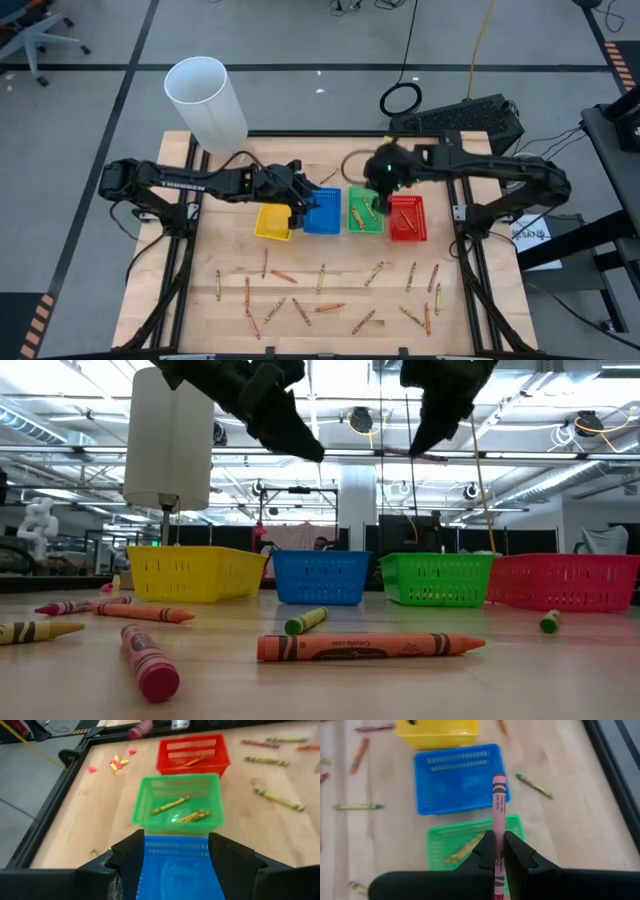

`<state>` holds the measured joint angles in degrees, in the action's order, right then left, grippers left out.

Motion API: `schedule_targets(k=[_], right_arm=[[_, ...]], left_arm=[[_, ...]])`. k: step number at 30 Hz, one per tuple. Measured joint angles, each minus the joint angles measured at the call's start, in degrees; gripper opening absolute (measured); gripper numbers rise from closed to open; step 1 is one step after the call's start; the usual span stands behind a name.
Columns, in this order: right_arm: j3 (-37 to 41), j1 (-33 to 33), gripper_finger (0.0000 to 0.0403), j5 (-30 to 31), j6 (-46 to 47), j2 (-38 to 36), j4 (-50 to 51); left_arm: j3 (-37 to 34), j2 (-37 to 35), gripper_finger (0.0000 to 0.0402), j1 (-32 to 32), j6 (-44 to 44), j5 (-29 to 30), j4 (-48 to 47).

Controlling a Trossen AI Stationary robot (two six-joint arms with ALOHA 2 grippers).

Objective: Sort crayons
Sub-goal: Put the red crayon into the blue bin

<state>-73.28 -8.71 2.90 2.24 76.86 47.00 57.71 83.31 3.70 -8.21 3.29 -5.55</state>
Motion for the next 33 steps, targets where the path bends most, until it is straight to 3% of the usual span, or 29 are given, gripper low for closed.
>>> schedule_targets(k=[7,14,23,33], right_arm=[[0.0,9.6,0.0,7.1,2.8,1.1,-0.6],[0.0,14.4,0.0,8.0,5.3,3.1,-3.0],[0.0,15.9,0.0,7.9,5.9,5.2,-3.4],[-0.1,16.0,0.0,7.9,5.7,5.7,-4.2]], left_arm=[[-0.1,0.9,0.0219,-3.4,-0.1,0.0,9.6],[0.0,5.4,0.0219,-4.8,0.2,-0.1,18.2],[0.0,14.3,0.0219,-6.1,-0.7,-0.2,30.6],[0.0,15.1,0.0219,-6.1,-1.2,0.0,31.3]])
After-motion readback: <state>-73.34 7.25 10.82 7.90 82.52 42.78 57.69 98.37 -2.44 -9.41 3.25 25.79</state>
